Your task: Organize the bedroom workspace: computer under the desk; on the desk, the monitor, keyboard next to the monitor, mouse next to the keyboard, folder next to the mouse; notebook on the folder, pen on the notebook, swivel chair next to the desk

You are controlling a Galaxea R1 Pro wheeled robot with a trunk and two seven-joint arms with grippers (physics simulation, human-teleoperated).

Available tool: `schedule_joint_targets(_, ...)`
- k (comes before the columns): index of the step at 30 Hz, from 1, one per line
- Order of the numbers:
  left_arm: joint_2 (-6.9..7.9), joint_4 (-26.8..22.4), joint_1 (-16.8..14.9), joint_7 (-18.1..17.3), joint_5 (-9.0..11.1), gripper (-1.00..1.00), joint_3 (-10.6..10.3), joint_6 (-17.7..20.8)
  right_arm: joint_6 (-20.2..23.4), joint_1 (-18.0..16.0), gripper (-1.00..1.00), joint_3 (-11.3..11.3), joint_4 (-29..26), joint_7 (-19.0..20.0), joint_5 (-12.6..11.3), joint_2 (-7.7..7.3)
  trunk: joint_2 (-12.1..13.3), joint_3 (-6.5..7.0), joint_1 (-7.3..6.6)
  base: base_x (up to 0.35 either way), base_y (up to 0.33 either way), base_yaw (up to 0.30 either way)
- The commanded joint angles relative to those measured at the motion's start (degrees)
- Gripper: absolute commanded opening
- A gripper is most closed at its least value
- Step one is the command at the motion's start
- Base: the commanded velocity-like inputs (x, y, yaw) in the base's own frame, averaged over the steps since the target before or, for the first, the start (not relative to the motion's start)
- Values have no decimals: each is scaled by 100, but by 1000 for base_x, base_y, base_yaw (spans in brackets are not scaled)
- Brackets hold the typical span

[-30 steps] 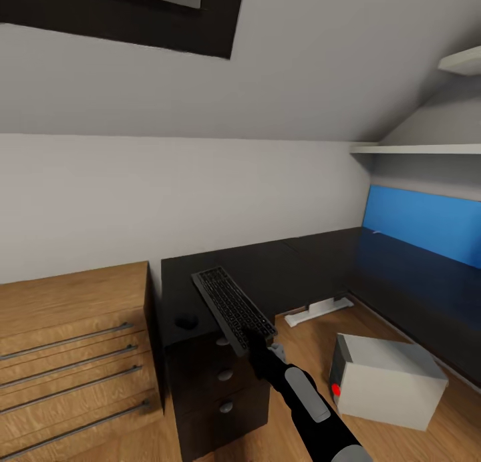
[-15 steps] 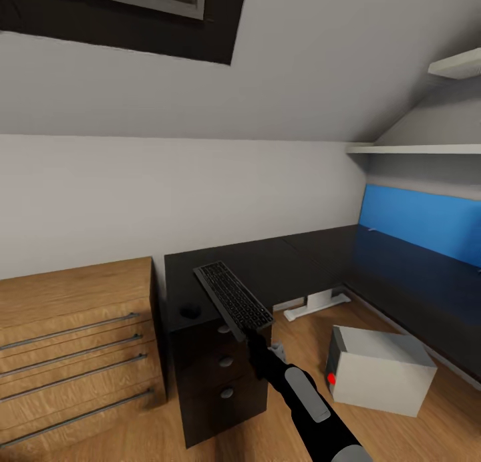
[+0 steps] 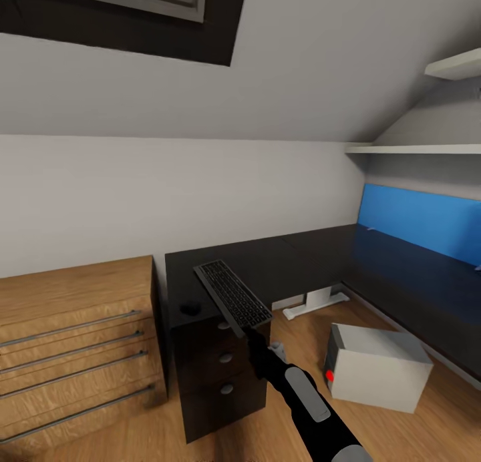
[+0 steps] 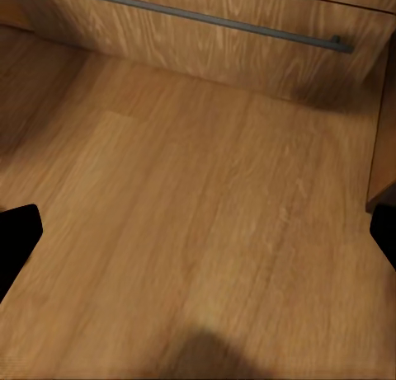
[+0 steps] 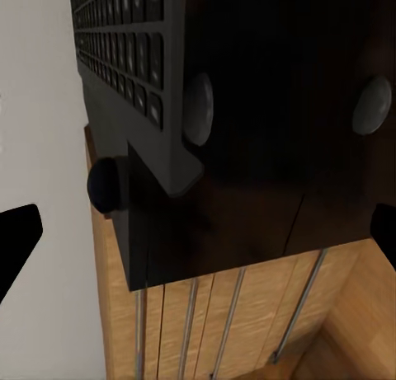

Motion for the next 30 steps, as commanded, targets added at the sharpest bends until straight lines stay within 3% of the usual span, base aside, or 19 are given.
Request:
schedule_joint_targets(1,10,-3,-4,38,60,100,-47,-38,6,-3,100,2,-10,-37,-41,0,-3,-6,-1,-71,-38,0)
schedule_joint_targets(6,10,-3,-4,38,60,100,-47,-38,-17,-3,100,5,-3,-29,-21,0,-3,-6,-1,-23,-12,0)
schedule_joint_targets(12,10,-3,-7,40,60,100,-45,-38,-165,-3,100,22,218,-39,-9,-170,-3,-6,-1,-5,-2,0)
schedule_joint_targets(19,10,-3,-6,38,60,100,-40,-38,-176,-7,100,27,444,-118,-8,-176,-3,-6,-1,0,0,0)
schedule_joint_targets(30,10,-3,-5,38,60,100,-41,-38,-175,-11,100,32,588,-950,0,-176,-3,-6,-1,0,0,0)
